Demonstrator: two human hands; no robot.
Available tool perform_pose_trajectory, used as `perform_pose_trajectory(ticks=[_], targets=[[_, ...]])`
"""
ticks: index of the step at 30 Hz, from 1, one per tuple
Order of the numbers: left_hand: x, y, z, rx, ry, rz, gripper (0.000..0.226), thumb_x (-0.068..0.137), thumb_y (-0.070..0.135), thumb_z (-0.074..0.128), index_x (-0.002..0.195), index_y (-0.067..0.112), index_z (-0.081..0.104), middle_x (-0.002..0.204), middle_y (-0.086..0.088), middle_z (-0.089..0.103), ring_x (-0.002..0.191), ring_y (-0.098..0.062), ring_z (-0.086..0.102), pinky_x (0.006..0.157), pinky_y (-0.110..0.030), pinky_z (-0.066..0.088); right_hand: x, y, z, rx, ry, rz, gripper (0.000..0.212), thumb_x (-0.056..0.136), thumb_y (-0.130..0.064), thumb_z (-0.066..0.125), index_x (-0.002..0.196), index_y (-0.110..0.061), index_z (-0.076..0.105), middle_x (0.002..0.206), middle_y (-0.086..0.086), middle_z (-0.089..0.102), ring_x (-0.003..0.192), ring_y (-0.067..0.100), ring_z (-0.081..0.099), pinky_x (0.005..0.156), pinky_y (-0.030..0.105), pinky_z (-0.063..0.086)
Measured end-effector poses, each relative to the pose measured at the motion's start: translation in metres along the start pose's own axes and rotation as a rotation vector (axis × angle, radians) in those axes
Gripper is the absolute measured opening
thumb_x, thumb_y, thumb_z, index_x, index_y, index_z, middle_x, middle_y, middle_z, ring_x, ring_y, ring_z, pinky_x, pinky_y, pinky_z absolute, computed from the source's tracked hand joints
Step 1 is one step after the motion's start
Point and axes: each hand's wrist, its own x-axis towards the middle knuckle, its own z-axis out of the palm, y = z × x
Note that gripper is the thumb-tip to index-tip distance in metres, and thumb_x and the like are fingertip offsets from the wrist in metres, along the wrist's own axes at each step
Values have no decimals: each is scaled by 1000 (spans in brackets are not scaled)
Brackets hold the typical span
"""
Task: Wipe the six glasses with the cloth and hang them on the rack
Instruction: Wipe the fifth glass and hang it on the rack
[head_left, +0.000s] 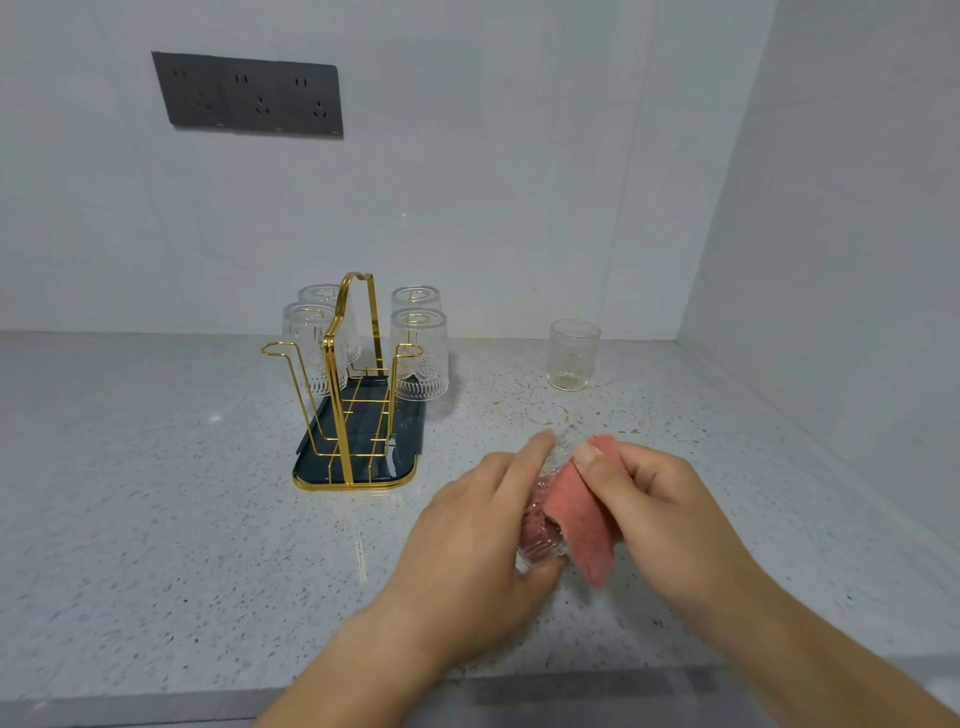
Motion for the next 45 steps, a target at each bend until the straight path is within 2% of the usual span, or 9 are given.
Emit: perform_pose_trajectory(ticks=[5, 11, 14, 20, 27, 32, 36, 38, 45], targets=[[2, 2, -7, -180, 1, -192, 74, 78, 42, 78, 144, 38, 44, 128, 19, 59, 116, -5, 59, 99, -30, 51, 5, 0, -7, 181, 180, 8, 50, 107, -34, 41, 85, -7, 77, 76, 11, 78, 71, 14, 74, 66, 14, 54], [6, 8, -18, -1006, 62, -476, 62, 70, 21, 90, 125, 31, 63, 114, 13, 77, 105, -5, 74, 88, -23, 54, 7, 20, -18, 352, 349, 88, 44, 110, -34, 34, 109, -15, 74, 104, 8, 80, 104, 19, 75, 102, 42, 50], [15, 12, -21, -1141, 132, -490, 67, 70, 13, 93, 128, 20, 61, 113, 4, 80, 105, -12, 76, 91, -28, 55, 1, 31, -9, 413, 289, 184, 42, 108, -32, 41, 109, -6, 74, 108, 22, 76, 108, 41, 70, 97, 52, 52], [21, 18, -12, -1102, 299, -512, 73, 68, 12, 94, 129, 19, 54, 116, -4, 77, 101, -14, 76, 76, -24, 60, -6, 30, 15, 642, 87, 273, 47, 99, -33, 43, 117, 0, 70, 111, 29, 74, 97, 44, 70, 76, 50, 54], [23, 20, -7, -1123, 313, -436, 62, 73, 4, 90, 125, 7, 58, 109, -8, 78, 96, -15, 77, 78, -21, 59, -10, 10, 36, 947, -82, 247, 82, 95, -63, 30, 145, -1, 48, 142, 19, 61, 136, 27, 57, 116, 44, 42], [15, 32, 0, -1233, 168, -443, 56, 79, -1, 86, 124, 9, 55, 107, -10, 80, 89, -21, 79, 65, -28, 63, 5, 7, 26, 1128, -75, 264, 88, 99, -68, 19, 122, -2, 72, 130, 25, 68, 118, 34, 69, 99, 43, 56], [21, 21, 2, -1091, 305, -436, 66, 70, 8, 92, 123, 16, 54, 112, -4, 77, 104, -15, 76, 82, -25, 59, -6, 13, 40, 1113, -157, 321, 89, 101, -70, 19, 152, 0, 41, 154, 26, 46, 136, 35, 55, 109, 45, 50], [24, 13, 0, -1040, 332, -442, 66, 73, 8, 92, 126, 18, 54, 118, -2, 73, 107, -9, 73, 88, -22, 57, -12, 23, 41, 1075, -170, 305, 93, 102, -70, 20, 157, 4, 23, 162, 30, 27, 149, 41, 35, 123, 52, 26], [11, 20, 7, -1075, 275, -476, 69, 73, 3, 92, 128, 18, 53, 112, 6, 77, 107, -9, 75, 83, -25, 61, 1, 13, 18, 1089, -38, 294, 90, 98, -68, 23, 129, 6, 64, 131, 31, 65, 120, 44, 66, 90, 50, 61]])
